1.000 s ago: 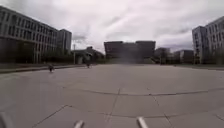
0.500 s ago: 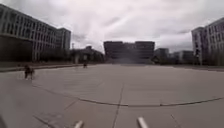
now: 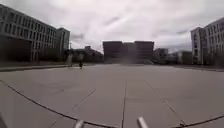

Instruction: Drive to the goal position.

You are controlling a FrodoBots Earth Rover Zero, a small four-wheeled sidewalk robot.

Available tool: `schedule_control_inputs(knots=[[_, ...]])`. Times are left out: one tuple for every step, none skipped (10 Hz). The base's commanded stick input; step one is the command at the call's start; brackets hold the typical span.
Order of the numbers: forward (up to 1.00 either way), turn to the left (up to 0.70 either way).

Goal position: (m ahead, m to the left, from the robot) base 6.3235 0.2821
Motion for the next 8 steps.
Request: schedule_control_inputs(knots=[[1.0, 0.0], [1.0, 0.0], [1.0, 0.0], [1.0, 0.0], [1.0, 0.0], [1.0, 0.0], [1.0, 0.0], [1.0, 0.0]])
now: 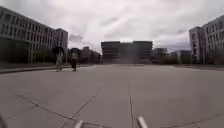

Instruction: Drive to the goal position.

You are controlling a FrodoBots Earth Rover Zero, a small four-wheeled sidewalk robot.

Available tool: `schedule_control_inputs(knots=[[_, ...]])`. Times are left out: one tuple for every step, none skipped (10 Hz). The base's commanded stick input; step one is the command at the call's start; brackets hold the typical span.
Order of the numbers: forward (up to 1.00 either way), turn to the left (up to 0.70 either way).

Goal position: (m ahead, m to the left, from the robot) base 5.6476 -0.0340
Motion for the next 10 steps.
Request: schedule_control_inputs(knots=[[1.0, 0.0], [1.0, 0.0], [1.0, 0.0], [1.0, 0.0], [1.0, 0.0], [1.0, 0.0], [1.0, 0.0], [1.0, 0.0], [1.0, 0.0], [1.0, 0.0]])
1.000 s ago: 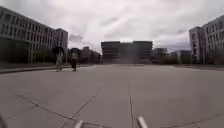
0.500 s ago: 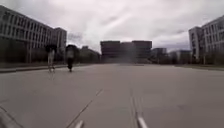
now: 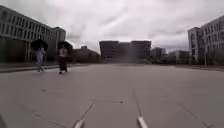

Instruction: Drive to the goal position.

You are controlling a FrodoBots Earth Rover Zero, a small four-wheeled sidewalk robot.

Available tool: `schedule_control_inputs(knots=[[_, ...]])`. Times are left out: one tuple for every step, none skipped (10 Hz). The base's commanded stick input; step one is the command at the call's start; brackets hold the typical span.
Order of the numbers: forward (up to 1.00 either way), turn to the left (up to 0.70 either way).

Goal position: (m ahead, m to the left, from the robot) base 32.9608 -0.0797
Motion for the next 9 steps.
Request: schedule_control_inputs(knots=[[1.0, 0.0], [1.0, 0.0], [1.0, 0.0], [1.0, 0.0], [1.0, 0.0], [1.0, 0.0], [1.0, 0.0], [1.0, 0.0], [1.0, 0.0]])
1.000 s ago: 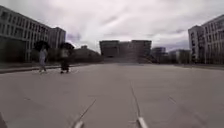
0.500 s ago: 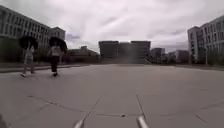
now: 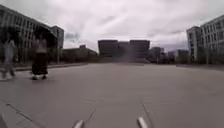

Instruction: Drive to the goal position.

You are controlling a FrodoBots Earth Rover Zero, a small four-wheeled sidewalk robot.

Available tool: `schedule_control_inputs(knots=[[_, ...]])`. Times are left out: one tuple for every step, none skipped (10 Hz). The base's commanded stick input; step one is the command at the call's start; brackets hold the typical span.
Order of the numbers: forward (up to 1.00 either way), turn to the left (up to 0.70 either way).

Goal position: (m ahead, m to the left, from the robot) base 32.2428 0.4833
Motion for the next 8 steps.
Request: schedule_control_inputs(knots=[[1.0, 0.0], [1.0, 0.0], [1.0, 0.0], [1.0, 0.0], [1.0, 0.0], [1.0, 0.0], [1.0, 0.0], [1.0, 0.0]])
